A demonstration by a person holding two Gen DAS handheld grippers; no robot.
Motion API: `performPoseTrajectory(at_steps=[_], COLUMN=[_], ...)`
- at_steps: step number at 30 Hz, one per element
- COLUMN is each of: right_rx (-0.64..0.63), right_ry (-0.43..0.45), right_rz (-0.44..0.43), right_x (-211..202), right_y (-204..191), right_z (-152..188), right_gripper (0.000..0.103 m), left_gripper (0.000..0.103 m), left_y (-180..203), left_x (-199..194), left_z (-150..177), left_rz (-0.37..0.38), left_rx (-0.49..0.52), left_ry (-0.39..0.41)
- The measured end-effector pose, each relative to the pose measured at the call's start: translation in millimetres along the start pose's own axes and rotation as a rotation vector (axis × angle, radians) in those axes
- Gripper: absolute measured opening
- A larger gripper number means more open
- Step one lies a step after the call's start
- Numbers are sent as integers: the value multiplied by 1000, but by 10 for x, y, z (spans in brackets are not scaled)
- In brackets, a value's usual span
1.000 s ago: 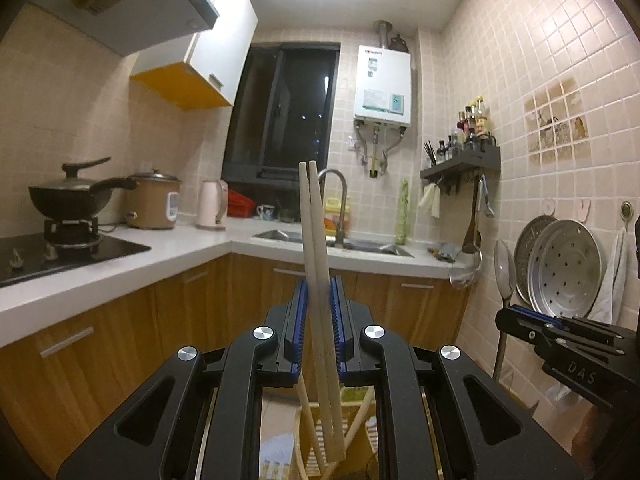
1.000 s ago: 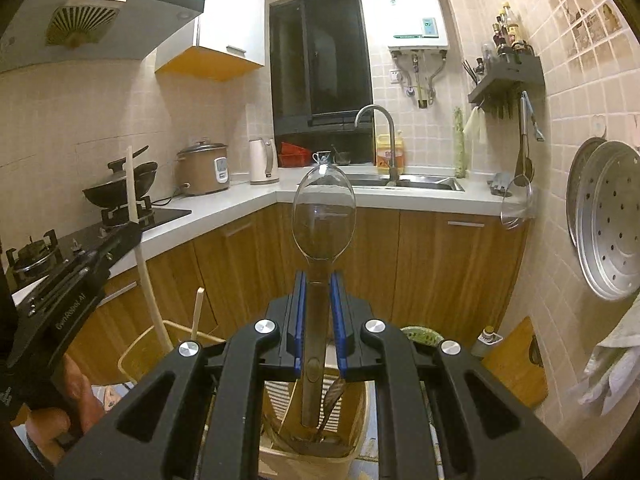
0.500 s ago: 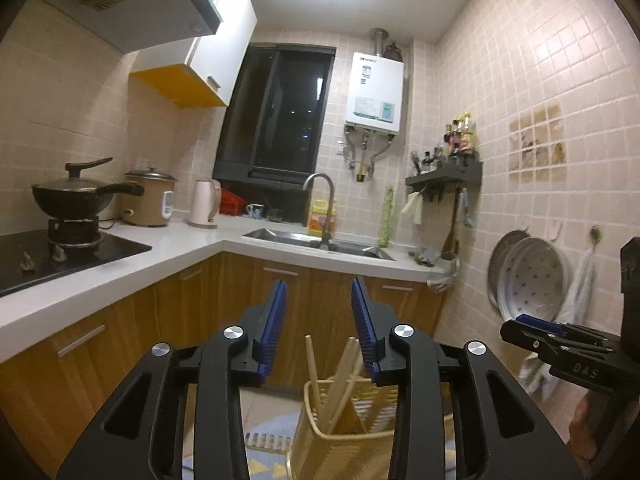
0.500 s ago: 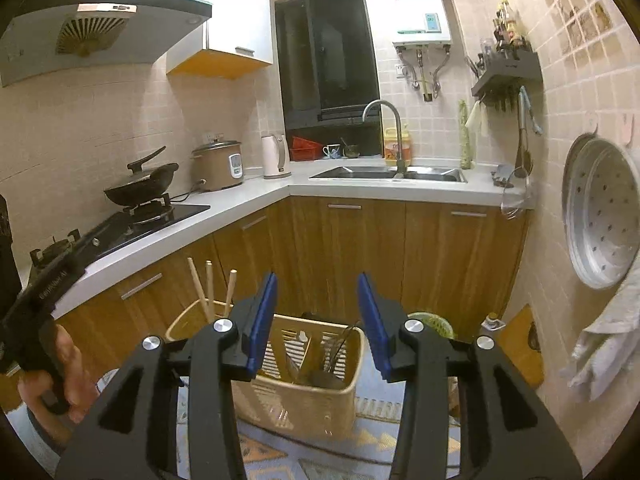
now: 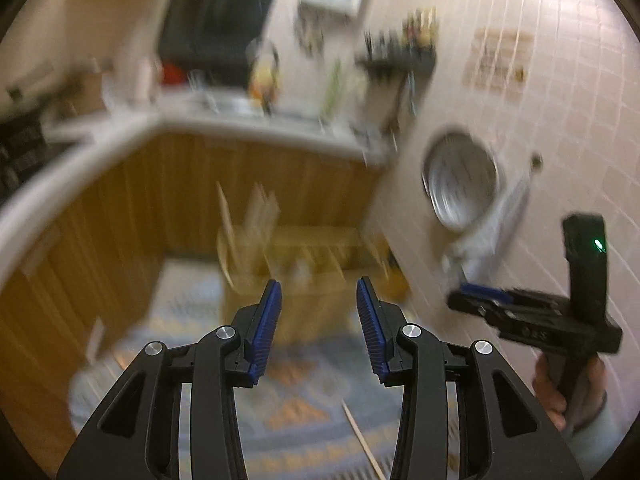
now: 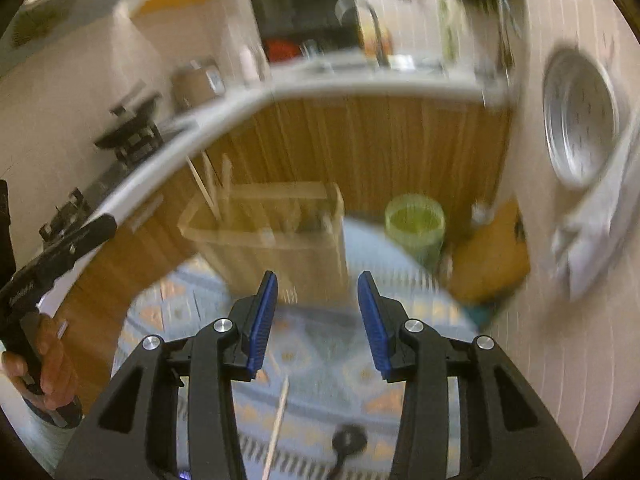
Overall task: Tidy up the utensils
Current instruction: 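Lower both open tools back toward the remaining utensils on the rug, then grasp the last wooden chopstick with the left tool while the right grasps a black spoon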
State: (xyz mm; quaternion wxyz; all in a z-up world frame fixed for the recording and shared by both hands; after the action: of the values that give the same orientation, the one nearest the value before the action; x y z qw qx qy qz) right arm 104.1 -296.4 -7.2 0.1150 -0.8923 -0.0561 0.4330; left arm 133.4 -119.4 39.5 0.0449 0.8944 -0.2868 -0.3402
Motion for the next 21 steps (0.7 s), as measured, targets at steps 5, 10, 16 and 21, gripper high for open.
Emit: performPoseTrajectory(at_steps=[5,10,16,21], right_rx=[103,166,137,130], right_ry=[-222,-405,-536,-581], right_rz=[-43,-64,-45,-17], right_x=[341,586,688,747], right_y=[212,289,210,198], right_z=[610,1182,1642,1827], right_gripper=[39,39,35,27], left_gripper=[38,36,36,36], left_y=[91,131,151,273], left_x=[525,905,1139,1198], left_z=[759,1347,1756,1920], left_rz=[79,123,124,119], left_rx=[-62,-121,-145,-109], left_ry=[-303,-501,-616,-657])
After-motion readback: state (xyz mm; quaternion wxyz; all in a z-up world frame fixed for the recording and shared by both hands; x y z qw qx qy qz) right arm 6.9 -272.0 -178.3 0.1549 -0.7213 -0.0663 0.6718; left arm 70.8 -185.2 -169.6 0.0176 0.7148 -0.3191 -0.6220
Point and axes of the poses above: each gripper's, at about its wrist camera, not at the fingertips, and x roughly the way its jaws point, y to its right, z to its underside, the point moved 10 cm from there along x, roughly the way its jaws point
